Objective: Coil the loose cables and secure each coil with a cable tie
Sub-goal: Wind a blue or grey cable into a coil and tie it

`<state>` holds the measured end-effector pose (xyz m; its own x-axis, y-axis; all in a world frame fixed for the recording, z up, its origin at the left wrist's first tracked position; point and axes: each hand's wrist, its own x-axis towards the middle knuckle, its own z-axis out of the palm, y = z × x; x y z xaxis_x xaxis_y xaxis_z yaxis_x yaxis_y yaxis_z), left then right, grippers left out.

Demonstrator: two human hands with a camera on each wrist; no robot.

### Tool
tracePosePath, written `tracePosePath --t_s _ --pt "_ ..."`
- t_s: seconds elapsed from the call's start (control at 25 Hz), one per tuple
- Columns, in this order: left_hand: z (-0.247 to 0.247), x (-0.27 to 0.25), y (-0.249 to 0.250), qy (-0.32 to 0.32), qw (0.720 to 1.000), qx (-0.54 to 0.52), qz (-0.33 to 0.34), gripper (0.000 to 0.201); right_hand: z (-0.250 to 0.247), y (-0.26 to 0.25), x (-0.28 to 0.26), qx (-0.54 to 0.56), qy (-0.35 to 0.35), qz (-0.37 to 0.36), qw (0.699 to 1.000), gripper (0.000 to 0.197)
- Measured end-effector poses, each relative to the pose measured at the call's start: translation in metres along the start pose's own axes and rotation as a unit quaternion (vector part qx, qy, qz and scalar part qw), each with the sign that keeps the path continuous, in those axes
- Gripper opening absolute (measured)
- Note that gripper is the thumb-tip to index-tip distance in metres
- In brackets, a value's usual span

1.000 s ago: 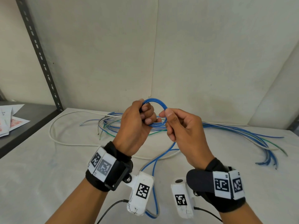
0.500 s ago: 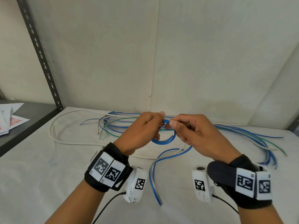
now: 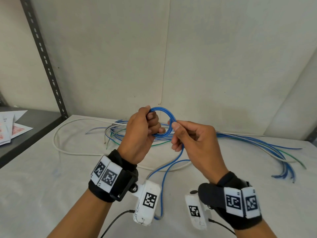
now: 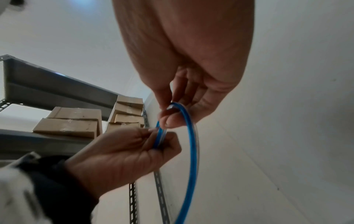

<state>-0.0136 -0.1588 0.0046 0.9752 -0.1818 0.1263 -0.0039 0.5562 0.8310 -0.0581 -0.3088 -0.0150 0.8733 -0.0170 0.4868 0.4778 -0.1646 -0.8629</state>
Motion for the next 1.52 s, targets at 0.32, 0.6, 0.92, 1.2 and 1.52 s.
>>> tracePosePath --t_s 0.32,0.6,0.92,1.2,1.52 --pt "0.003 -0.003 -0.007 -0.022 0.999 0.020 -0.022 0.040 0.002 0.002 0.001 -0.026 0.038 -0.017 0.999 0.020" --pt "-0.002 -0.007 -0.001 -0.124 0.930 0.342 -0.050 0.052 -0.038 -0.004 0.005 -0.202 -0.145 -0.039 0.968 0.022" --pt "-0.003 0.001 -0.001 -0.034 0.988 0.150 0.002 0.045 -0.028 0.004 0.008 -0.071 -0.075 0.017 0.995 0.022" --pt "0.004 0.000 -0.006 0.000 0.998 -0.061 -0.009 0.043 -0.017 0.005 0.006 -0.005 -0.029 0.018 0.999 0.015" --pt "0.009 -0.004 -0.014 0.037 0.995 -0.082 0.031 0.042 0.001 0.005 0.000 0.023 0.004 -0.004 1.000 0.022"
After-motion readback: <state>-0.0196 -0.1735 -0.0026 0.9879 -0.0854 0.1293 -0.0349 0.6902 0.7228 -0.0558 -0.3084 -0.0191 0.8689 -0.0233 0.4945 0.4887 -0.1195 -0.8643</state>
